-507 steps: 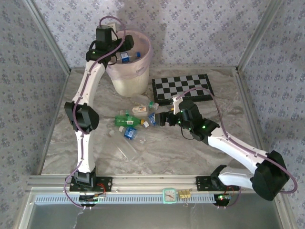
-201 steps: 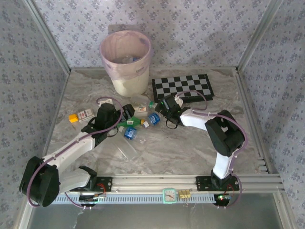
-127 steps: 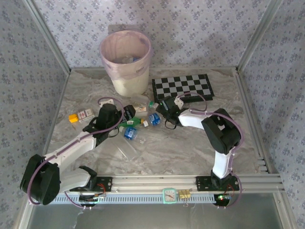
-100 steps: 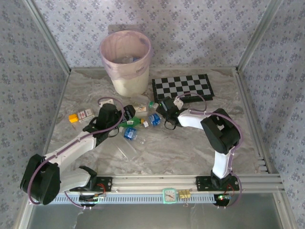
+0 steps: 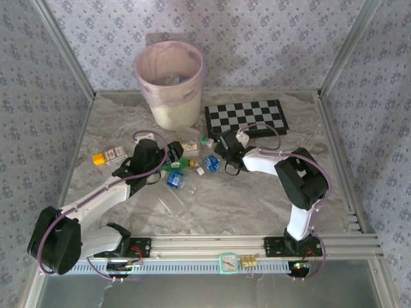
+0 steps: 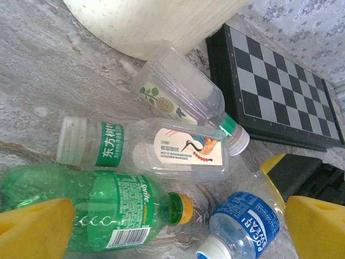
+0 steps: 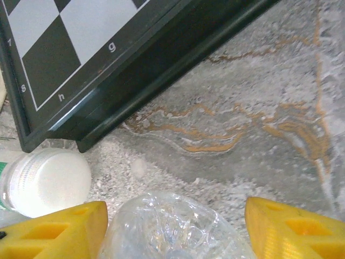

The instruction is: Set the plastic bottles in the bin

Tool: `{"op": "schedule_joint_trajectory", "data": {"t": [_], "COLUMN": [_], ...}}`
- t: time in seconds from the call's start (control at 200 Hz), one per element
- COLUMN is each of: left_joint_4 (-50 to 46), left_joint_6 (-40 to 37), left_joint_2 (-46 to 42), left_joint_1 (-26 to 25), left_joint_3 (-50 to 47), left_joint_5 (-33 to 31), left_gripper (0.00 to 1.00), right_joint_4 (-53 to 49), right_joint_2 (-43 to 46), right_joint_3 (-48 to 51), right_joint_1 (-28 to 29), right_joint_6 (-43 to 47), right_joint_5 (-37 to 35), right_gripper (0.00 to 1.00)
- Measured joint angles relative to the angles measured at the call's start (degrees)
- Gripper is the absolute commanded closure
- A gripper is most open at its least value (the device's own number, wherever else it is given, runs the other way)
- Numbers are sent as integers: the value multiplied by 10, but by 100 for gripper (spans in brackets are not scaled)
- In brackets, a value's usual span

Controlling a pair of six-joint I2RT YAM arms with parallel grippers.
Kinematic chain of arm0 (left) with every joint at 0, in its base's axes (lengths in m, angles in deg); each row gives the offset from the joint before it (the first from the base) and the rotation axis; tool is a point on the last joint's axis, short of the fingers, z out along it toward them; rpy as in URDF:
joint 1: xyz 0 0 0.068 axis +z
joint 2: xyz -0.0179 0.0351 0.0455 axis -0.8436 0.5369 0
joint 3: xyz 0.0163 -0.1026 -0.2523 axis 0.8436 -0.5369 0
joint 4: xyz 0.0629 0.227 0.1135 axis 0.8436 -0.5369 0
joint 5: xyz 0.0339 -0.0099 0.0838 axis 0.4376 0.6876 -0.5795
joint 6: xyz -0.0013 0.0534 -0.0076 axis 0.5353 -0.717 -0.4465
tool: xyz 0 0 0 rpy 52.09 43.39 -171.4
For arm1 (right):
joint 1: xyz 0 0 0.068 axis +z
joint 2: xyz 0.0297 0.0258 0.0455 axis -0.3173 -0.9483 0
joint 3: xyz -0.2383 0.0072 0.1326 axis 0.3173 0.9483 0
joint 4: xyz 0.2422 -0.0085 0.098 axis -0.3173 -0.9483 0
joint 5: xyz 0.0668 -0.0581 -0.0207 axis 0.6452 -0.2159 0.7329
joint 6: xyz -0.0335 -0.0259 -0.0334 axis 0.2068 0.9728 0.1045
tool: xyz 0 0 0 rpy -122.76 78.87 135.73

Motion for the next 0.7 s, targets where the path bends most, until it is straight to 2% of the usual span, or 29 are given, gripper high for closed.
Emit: {"op": "schedule_joint_trajectory", "data": {"t": [0.455, 0.7], "left_joint_4": [1, 27], "left_joint_6": [-21, -41], "left_joint_2": [78, 110], "left_joint_1": [-15, -22], "left_joint_3": [50, 64], "left_joint_5": [83, 155], "left_gripper": [0, 0], "right_joint_4": [41, 55], "right_joint_2": [44, 63], "right_joint_3": [57, 73], "right_joint_1": [-59, -95], "right_joint_6": [131, 156], "right_joint_5": [101, 183], "right_gripper": [53, 58]}}
